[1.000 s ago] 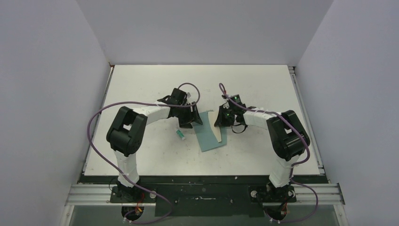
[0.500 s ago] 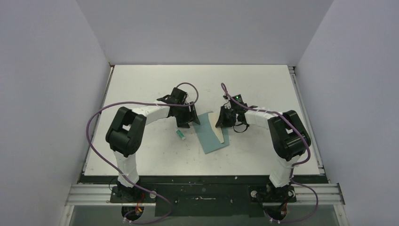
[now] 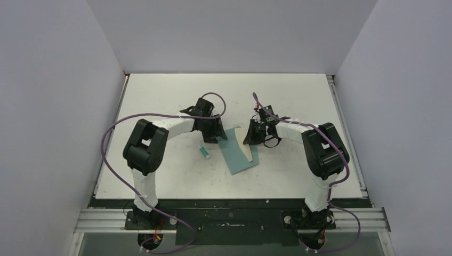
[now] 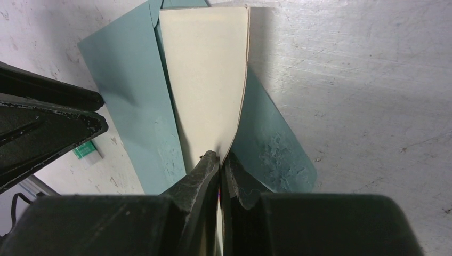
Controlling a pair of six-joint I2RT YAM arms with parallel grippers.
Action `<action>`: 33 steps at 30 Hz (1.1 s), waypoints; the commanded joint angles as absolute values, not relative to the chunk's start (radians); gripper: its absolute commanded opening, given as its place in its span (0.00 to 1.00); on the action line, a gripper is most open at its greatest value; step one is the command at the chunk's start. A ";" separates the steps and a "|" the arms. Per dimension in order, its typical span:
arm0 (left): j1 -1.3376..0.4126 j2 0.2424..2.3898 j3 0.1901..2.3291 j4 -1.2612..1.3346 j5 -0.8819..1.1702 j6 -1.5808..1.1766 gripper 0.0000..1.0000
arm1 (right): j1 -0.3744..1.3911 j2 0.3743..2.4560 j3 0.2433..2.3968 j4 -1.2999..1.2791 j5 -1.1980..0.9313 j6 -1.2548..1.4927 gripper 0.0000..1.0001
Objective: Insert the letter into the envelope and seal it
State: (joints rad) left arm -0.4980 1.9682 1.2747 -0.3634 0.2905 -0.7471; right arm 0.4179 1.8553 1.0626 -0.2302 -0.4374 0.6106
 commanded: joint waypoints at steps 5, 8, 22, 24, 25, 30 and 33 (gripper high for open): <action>-0.502 2.055 1.298 -0.351 0.227 -0.722 0.47 | 0.422 1.876 1.104 -0.290 -0.446 0.615 0.05; -0.502 2.070 1.310 -0.373 0.203 -0.710 0.46 | 0.415 1.871 1.111 -0.327 -0.436 0.591 0.05; -0.495 2.094 1.307 -0.370 0.199 -0.666 0.43 | 0.413 1.747 0.997 -0.088 -0.406 0.521 0.05; -0.495 2.101 1.311 -0.371 0.203 -0.662 0.43 | 0.414 1.705 0.945 0.006 -0.409 0.530 0.05; -0.496 2.104 1.313 -0.371 0.202 -0.661 0.43 | 0.415 1.686 0.919 0.049 -0.404 0.528 0.05; -0.495 2.108 1.318 -0.373 0.193 -0.650 0.43 | 0.419 1.587 0.825 0.171 -0.300 0.520 0.05; -0.495 2.114 1.325 -0.376 0.194 -0.643 0.43 | 0.418 1.543 0.808 0.184 -0.239 0.511 0.05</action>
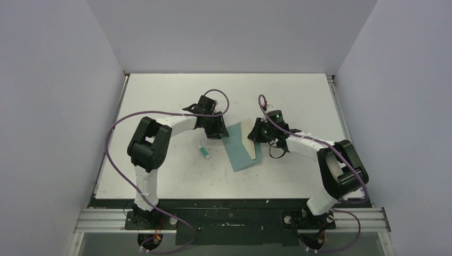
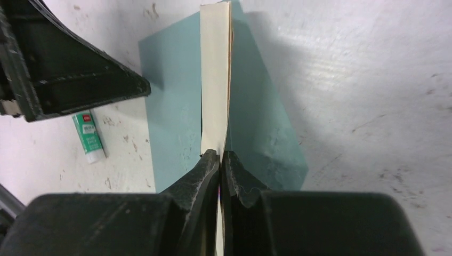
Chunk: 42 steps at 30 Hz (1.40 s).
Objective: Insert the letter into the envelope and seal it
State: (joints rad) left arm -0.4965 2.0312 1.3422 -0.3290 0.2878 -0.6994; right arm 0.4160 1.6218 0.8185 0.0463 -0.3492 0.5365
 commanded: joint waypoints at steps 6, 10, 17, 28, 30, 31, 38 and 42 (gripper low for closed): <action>-0.495 2.123 1.334 -0.373 0.209 -0.635 0.43 | 0.419 1.519 0.778 0.192 -0.190 0.494 0.05; -0.496 2.127 1.347 -0.378 0.216 -0.634 0.43 | 0.418 1.525 0.773 0.185 -0.191 0.497 0.05; -0.494 2.107 1.343 -0.382 0.265 -0.665 0.49 | 0.392 1.562 0.776 0.149 -0.166 0.617 0.05; -0.485 1.966 1.249 -0.152 0.402 -0.716 0.41 | 0.388 1.629 0.758 0.173 -0.192 0.759 0.05; -0.486 1.946 1.250 -0.118 0.416 -0.711 0.42 | 0.388 1.637 0.748 0.186 -0.201 0.763 0.05; -0.486 1.940 1.251 -0.108 0.417 -0.711 0.43 | 0.388 1.642 0.747 0.186 -0.206 0.761 0.05; -0.500 1.951 1.243 -0.046 0.438 -0.731 0.47 | 0.388 1.655 0.744 0.184 -0.226 0.750 0.05; -0.523 1.984 1.242 -0.023 0.429 -0.739 0.45 | 0.387 1.659 0.751 0.176 -0.237 0.746 0.05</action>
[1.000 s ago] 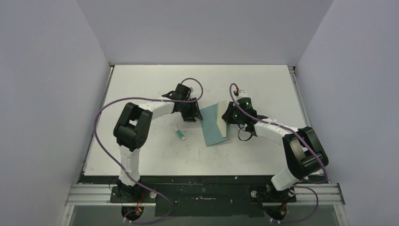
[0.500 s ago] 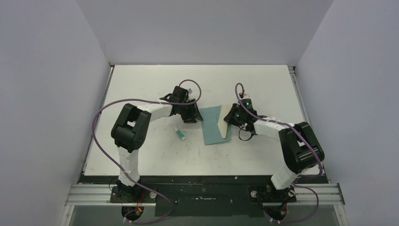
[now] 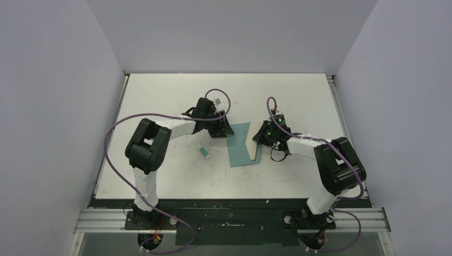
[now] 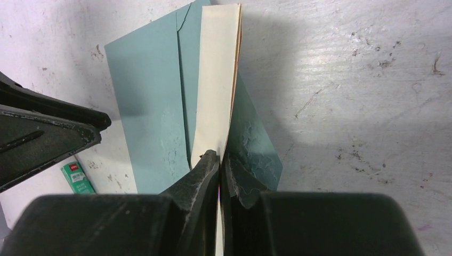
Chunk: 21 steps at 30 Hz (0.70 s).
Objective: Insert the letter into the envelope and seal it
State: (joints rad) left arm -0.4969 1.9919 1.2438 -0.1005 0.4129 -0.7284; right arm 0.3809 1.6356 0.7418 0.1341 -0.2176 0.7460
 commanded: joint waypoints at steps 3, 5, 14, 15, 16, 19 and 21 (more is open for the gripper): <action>-0.536 2.006 1.245 -0.023 0.413 -0.744 0.44 | 0.387 1.661 0.755 0.178 -0.253 0.742 0.05; -0.542 2.025 1.259 -0.062 0.384 -0.728 0.43 | 0.385 1.664 0.759 0.177 -0.267 0.734 0.05; -0.548 2.104 1.329 -0.215 0.315 -0.664 0.38 | 0.311 1.641 0.744 0.168 -0.368 0.677 0.05; -0.548 2.107 1.337 -0.229 0.304 -0.657 0.38 | 0.300 1.635 0.744 0.164 -0.375 0.669 0.05; -0.548 2.108 1.342 -0.247 0.293 -0.651 0.37 | 0.291 1.626 0.743 0.160 -0.376 0.663 0.05; -0.548 2.110 1.346 -0.266 0.275 -0.636 0.37 | 0.277 1.614 0.742 0.166 -0.380 0.640 0.05; -0.548 2.115 1.347 -0.276 0.270 -0.631 0.37 | 0.275 1.615 0.748 0.157 -0.379 0.629 0.05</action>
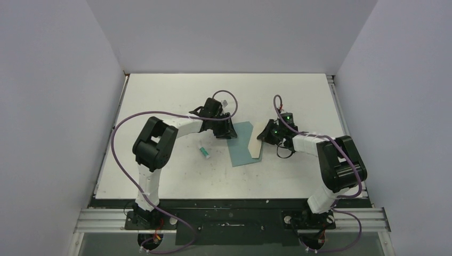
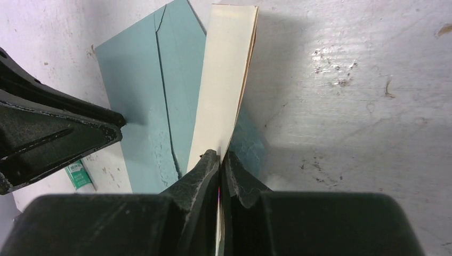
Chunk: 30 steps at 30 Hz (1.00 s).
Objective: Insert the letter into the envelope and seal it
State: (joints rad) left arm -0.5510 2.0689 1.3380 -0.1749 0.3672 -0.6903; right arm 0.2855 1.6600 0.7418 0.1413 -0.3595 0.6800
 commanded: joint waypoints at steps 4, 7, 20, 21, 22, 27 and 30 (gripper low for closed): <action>-0.548 2.112 1.339 -0.273 0.282 -0.627 0.37 | 0.276 1.630 0.764 0.108 -0.416 0.605 0.05; -0.548 2.106 1.332 -0.265 0.286 -0.627 0.38 | 0.277 1.642 0.771 0.070 -0.461 0.583 0.05; -0.548 2.093 1.318 -0.260 0.285 -0.522 0.37 | 0.286 1.749 0.929 -0.079 -0.525 0.435 0.05; -0.548 2.092 1.317 -0.261 0.285 -0.514 0.37 | 0.287 1.771 0.942 -0.090 -0.532 0.425 0.05; -0.548 2.091 1.315 -0.259 0.285 -0.511 0.37 | 0.288 1.785 0.954 -0.106 -0.536 0.427 0.05; -0.548 2.084 1.297 -0.230 0.298 -0.542 0.37 | 0.316 1.801 0.956 -0.132 -0.513 0.490 0.05; -0.548 2.075 1.279 -0.201 0.305 -0.567 0.38 | 0.337 1.799 0.938 -0.104 -0.499 0.543 0.05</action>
